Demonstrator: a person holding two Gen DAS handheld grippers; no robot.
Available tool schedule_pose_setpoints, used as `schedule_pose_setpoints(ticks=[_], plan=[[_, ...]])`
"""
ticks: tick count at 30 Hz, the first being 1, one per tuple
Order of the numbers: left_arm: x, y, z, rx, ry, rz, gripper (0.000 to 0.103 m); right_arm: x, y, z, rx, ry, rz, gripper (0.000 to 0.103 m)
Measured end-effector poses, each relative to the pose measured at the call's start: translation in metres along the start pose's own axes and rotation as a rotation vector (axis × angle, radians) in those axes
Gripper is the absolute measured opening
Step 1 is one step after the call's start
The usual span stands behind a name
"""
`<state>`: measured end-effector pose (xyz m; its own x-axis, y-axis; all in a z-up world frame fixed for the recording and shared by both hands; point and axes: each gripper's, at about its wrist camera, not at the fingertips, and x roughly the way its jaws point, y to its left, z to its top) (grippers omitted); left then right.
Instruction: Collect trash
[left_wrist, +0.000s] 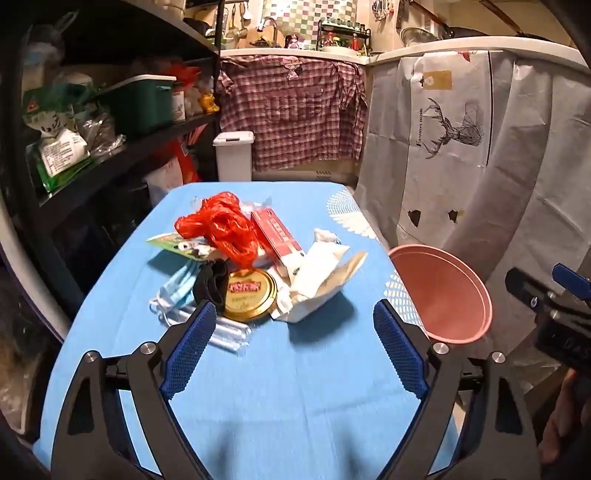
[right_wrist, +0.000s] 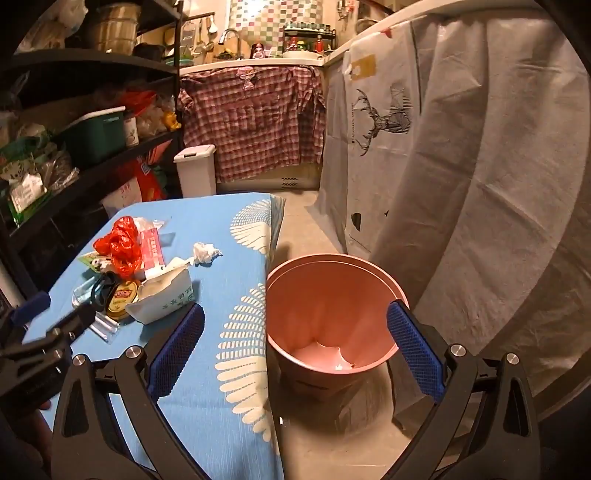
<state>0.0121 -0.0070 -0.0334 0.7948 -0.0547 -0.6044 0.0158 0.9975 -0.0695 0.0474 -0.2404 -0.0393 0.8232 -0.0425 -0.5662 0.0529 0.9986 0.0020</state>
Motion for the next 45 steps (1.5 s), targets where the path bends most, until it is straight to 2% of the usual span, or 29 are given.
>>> schedule_pose_setpoints(ticks=[7, 16, 45], plan=[[-0.017, -0.001, -0.009, 0.018, -0.028, 0.007, 0.084, -0.032, -0.003, -0.003, 0.008, -0.029, -0.019, 0.097], [-0.031, 0.007, -0.012, 0.002, -0.049, 0.011, 0.084, -0.036, 0.005, -0.010, -0.007, -0.024, 0.004, 0.097], [-0.029, 0.010, -0.013, 0.017, -0.061, 0.000, 0.084, -0.039, 0.013, -0.011, -0.015, -0.069, 0.010, 0.097]])
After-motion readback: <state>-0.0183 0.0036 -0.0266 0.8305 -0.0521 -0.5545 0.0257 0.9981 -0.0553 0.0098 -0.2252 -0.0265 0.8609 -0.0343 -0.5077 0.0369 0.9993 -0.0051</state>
